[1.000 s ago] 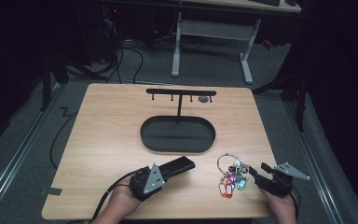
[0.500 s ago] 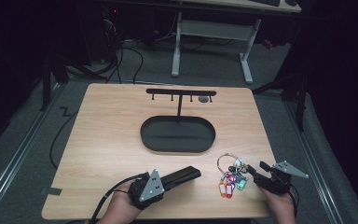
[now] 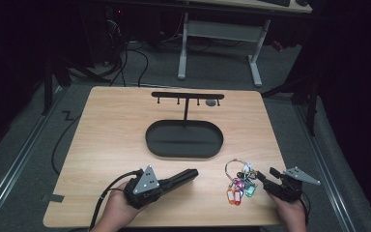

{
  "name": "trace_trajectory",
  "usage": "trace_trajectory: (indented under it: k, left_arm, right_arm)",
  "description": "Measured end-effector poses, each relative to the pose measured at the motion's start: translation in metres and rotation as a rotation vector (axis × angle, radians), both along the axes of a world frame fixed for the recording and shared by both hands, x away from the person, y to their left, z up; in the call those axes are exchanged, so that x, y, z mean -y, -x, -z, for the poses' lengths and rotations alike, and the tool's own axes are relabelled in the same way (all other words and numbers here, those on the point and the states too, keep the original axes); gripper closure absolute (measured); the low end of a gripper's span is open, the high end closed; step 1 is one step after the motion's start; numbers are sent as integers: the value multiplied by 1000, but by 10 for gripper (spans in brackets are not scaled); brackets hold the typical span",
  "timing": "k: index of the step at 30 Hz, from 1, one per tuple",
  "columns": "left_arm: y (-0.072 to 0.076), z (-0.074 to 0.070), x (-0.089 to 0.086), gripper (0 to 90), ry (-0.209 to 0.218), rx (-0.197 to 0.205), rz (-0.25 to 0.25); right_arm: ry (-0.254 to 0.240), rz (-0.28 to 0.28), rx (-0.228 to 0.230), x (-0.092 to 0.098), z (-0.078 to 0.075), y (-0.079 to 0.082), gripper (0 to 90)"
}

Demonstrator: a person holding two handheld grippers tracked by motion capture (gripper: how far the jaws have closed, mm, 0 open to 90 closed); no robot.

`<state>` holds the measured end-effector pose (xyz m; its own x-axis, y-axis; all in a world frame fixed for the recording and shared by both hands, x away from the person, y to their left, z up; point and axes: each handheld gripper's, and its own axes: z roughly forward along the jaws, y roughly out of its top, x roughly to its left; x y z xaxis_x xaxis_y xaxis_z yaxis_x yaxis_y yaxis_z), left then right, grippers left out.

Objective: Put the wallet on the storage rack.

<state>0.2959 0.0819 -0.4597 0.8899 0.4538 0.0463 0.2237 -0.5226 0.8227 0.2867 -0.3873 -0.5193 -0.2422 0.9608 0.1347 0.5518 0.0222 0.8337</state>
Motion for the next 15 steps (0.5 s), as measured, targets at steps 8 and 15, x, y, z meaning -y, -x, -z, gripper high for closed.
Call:
trace_trajectory:
  k: [8,15]
  left_arm:
    - [-8,4,-9,804,46,-7,-40]
    - [-12,7,-14,778,70,-1,-68]
  right_arm:
    - [4,-1,-2,0,1,-1,378]
    - [4,1,-11,0,1,-1,380]
